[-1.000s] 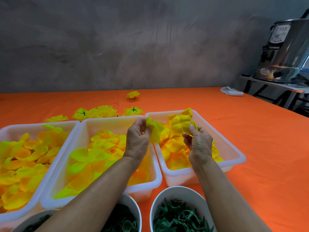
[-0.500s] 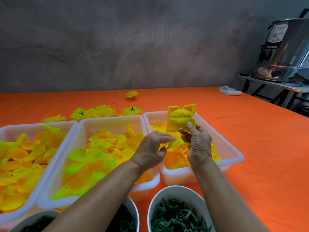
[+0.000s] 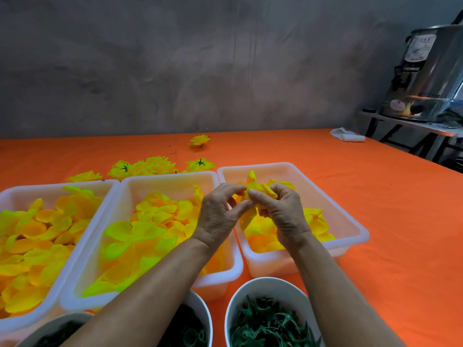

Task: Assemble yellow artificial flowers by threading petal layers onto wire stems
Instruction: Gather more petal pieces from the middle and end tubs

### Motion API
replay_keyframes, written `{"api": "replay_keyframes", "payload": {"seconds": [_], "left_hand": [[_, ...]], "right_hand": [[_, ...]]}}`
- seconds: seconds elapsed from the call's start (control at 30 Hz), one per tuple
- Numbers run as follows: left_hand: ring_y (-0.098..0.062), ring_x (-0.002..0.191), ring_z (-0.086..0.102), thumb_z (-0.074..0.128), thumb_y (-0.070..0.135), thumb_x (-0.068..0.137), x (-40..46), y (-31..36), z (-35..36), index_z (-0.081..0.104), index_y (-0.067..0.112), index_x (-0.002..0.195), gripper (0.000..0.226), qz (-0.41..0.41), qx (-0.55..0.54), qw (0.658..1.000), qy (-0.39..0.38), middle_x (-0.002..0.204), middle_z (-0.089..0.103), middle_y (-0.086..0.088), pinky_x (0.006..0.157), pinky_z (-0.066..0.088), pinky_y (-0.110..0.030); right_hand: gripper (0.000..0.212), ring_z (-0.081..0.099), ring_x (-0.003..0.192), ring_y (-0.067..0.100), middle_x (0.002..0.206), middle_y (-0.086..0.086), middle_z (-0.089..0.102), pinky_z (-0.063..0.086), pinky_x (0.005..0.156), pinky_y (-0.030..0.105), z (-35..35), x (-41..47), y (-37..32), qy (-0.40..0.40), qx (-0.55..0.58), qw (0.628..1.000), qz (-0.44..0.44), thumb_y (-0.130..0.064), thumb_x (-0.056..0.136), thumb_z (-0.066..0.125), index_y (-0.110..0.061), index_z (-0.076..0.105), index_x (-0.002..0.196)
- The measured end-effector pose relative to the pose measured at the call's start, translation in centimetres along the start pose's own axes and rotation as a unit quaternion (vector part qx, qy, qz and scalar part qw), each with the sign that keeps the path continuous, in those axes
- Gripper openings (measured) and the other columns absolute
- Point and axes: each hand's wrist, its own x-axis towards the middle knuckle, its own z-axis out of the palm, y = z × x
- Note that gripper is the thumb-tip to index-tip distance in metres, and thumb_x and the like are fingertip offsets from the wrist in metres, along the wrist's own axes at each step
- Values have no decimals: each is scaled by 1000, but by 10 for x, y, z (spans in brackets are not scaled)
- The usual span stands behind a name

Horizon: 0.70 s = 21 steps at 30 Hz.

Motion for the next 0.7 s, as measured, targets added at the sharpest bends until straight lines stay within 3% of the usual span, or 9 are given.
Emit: {"api": "replay_keyframes", "payload": {"seconds": [0.07, 0.2, 0.33, 0.43, 0.53, 0.6, 0.63, 0.7], "left_hand": [[-13, 66, 53, 77, 11, 75, 0, 0, -2, 70, 4, 92, 20, -25, -23, 999, 2, 86, 63, -2, 59, 41, -15], [-19, 64, 51, 69, 3, 81, 1, 1, -1, 67, 4, 80, 3, -71, -78, 994, -20, 71, 59, -4, 62, 45, -36], [-15, 56, 45, 58, 2, 90, 3, -2, -2, 59, -3, 79, 11, -131, -124, 983, 26, 62, 51, -5, 56, 41, -28], [-16, 56, 47, 57, -1, 89, 4, -2, -3, 56, -2, 86, 3, -148, -141, 978, 41, 65, 52, -11, 53, 43, -27], [-15, 57, 48, 53, -9, 88, 3, 1, -3, 53, 9, 108, 27, -136, -166, 977, 16, 68, 51, -13, 51, 46, -25], [-16, 59, 45, 48, -9, 90, 3, 1, -3, 55, 14, 117, 36, -124, -169, 978, -2, 68, 46, -12, 51, 46, -23], [-19, 60, 45, 48, -8, 91, 3, 0, -3, 59, 12, 116, 34, -125, -163, 979, -4, 69, 44, -13, 51, 47, -22], [-20, 63, 47, 55, -2, 89, 3, -3, -2, 65, 8, 106, 22, -141, -149, 979, 16, 68, 46, -10, 51, 50, -24]], "right_hand": [[23, 45, 44, 6, 53, -3, 52, 38, 42, 16, 0, 0, 0, -3, -4, 1000, 6, -10, 75, 76, -9, 53, 71], [31, 40, 41, 7, 48, -7, 48, 33, 40, 16, 2, 0, -1, -2, 4, 1000, 19, -14, 72, 78, -16, 49, 63], [17, 50, 44, 7, 54, -6, 60, 42, 48, 20, 0, -1, -2, -37, 17, 998, 54, -16, 75, 74, -15, 58, 71], [8, 53, 50, 9, 62, -3, 64, 45, 54, 21, -2, 0, -2, -44, 30, 994, 95, -12, 81, 69, -13, 62, 86], [7, 51, 53, 11, 62, -3, 63, 43, 54, 21, -1, 1, -2, -38, 35, 992, 117, -7, 85, 64, -14, 63, 87], [15, 50, 52, 10, 66, 0, 63, 42, 55, 23, -1, 1, -1, -21, 32, 991, 128, -8, 85, 65, -11, 62, 99], [21, 50, 52, 10, 70, 2, 62, 42, 56, 23, -1, 1, -1, -11, 29, 991, 132, -9, 84, 66, -11, 60, 105], [14, 49, 53, 10, 72, 3, 61, 42, 56, 23, -2, 2, -1, -4, 18, 992, 127, -10, 83, 67, -14, 62, 95]]}}
